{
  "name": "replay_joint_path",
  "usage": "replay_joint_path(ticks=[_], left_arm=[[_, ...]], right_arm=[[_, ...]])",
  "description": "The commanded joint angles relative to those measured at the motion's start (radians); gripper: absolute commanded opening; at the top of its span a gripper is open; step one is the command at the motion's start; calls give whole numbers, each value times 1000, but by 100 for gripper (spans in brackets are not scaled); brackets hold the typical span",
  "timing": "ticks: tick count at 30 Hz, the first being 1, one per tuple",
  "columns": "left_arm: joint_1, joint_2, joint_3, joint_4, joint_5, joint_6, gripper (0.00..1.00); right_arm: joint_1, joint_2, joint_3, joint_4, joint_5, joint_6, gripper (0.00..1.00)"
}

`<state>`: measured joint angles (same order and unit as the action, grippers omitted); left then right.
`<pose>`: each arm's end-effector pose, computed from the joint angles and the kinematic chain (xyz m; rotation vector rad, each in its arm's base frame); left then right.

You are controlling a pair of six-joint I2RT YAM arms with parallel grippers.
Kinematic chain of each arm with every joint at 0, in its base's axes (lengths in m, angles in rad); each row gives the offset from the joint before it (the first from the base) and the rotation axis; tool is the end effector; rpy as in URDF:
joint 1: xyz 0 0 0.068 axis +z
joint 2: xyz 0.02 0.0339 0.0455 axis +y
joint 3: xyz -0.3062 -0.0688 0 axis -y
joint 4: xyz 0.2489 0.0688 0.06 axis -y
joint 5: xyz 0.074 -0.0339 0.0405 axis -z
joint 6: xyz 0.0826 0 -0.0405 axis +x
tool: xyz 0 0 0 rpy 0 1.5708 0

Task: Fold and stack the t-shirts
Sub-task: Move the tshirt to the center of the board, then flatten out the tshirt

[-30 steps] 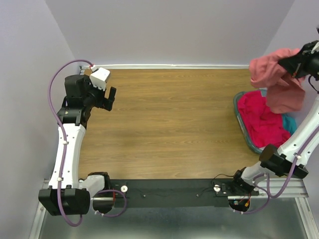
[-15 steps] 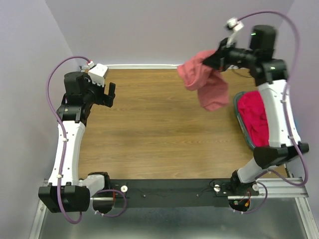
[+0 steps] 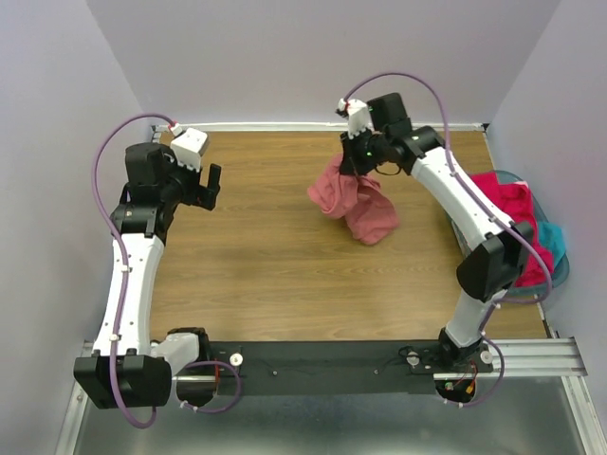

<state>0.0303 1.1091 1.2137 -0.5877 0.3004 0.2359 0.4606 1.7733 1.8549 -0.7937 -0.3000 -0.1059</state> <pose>0.2609 -0.0165 0.4023 0.3921 1.9953 -0.1413 0.3838 0.2177 0.3936 -0.7937 2.1586 0.5267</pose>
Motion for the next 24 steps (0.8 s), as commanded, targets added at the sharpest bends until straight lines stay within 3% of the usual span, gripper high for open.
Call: replay_joint_path(ticks=[1,2,3,11,17,24], left_arm=[[-6,-34,-46,-3,39,54,98],[-6,-37,-52,-1,54,66,98],[-6,-38,-68,-3,62,91,98],[-27,-38,-154,-6,230,226,99],[-223,79,-209,78,214,241,95],[-524,276,-221,199,140,155,88]], right_arm=[[65,84,-54,42,107,9,26],[70,115,-78,39,105,17,45],[70,123,-92,39,85,23,99],[-13,35,-204,33,7,48,100],[-177,-73,-498,34,-13,-3,98],[-212,-43,-600,85,-11,-3,92]])
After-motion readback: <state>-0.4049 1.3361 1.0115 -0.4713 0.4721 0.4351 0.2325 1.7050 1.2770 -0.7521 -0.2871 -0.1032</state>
